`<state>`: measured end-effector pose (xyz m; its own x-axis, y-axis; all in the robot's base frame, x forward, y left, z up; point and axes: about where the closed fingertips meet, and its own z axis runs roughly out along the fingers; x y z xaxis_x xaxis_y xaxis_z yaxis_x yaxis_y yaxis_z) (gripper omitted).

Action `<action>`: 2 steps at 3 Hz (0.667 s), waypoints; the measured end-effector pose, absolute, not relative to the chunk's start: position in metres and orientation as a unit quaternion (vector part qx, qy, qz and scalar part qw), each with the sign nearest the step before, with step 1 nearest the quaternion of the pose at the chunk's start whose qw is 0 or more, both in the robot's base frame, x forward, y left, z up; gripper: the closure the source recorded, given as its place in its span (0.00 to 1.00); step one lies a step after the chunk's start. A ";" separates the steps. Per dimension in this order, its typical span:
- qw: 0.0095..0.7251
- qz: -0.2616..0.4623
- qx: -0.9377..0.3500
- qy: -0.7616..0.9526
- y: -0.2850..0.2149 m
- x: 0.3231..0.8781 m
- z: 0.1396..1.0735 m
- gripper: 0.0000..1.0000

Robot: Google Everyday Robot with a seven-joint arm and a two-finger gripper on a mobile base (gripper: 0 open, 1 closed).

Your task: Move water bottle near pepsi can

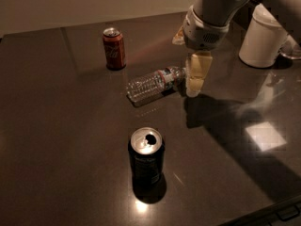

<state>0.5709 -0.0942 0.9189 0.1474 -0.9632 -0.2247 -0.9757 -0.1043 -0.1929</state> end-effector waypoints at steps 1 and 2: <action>0.136 0.040 -0.761 0.633 -0.077 0.593 0.900 0.00; 0.122 0.054 -0.778 0.613 -0.060 0.600 0.883 0.00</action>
Offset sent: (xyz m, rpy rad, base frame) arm 0.0286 0.0396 -0.0478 -0.0195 0.1149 0.1578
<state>0.6002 -0.0603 0.8825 0.2418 -0.9419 -0.2333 -0.9680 -0.2176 -0.1247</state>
